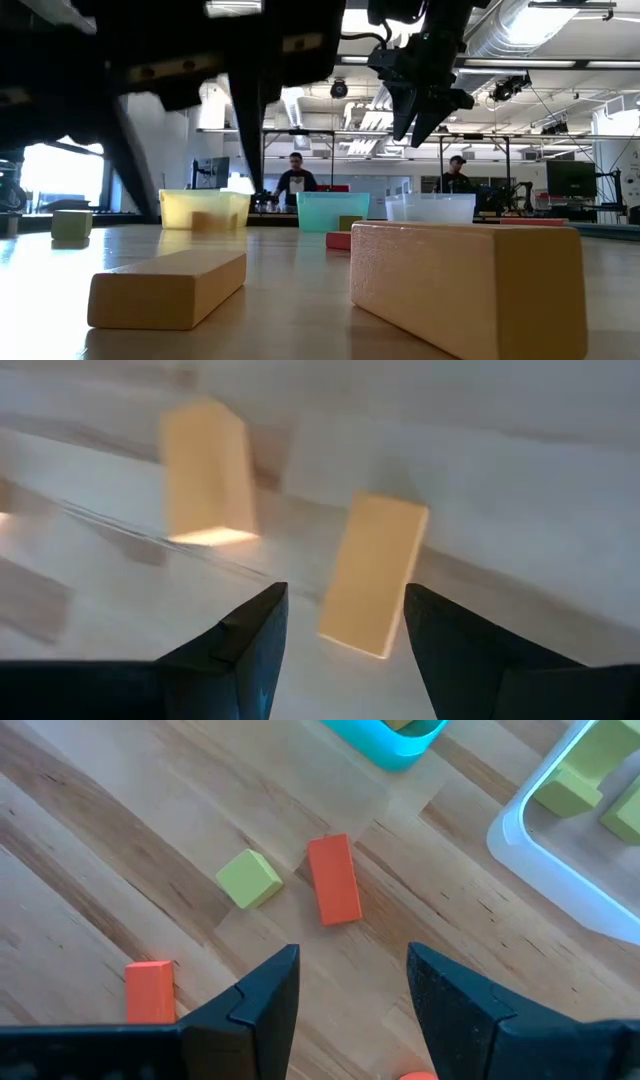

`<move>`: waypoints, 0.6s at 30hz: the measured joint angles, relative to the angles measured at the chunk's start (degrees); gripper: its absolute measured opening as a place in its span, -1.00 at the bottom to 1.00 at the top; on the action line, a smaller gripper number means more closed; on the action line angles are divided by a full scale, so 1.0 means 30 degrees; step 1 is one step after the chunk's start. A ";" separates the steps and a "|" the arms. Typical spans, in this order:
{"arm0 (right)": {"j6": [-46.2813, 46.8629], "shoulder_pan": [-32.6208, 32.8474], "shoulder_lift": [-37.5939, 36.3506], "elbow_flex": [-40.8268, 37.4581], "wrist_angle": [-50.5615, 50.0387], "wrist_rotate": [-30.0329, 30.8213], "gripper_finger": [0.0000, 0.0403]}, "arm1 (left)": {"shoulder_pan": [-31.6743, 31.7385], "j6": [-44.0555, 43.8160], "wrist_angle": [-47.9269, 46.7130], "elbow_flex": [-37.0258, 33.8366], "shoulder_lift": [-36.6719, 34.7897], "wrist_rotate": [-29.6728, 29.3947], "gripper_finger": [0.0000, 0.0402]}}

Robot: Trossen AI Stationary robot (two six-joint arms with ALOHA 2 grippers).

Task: Sort & place blocks by color
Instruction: Put the yellow block into the green bin

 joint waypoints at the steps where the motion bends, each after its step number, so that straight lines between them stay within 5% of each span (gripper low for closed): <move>1: 0.0000 0.0037 0.0000 0.0000 0.0000 0.0004 -0.14 | 0.0000 -0.0002 -0.0059 -0.0001 0.0224 -0.0104 -0.06; 18: 0.0488 0.0391 0.0000 0.0000 0.0007 0.0364 -0.14 | -0.0044 0.0993 -0.0203 0.0132 0.1289 -0.0190 -0.06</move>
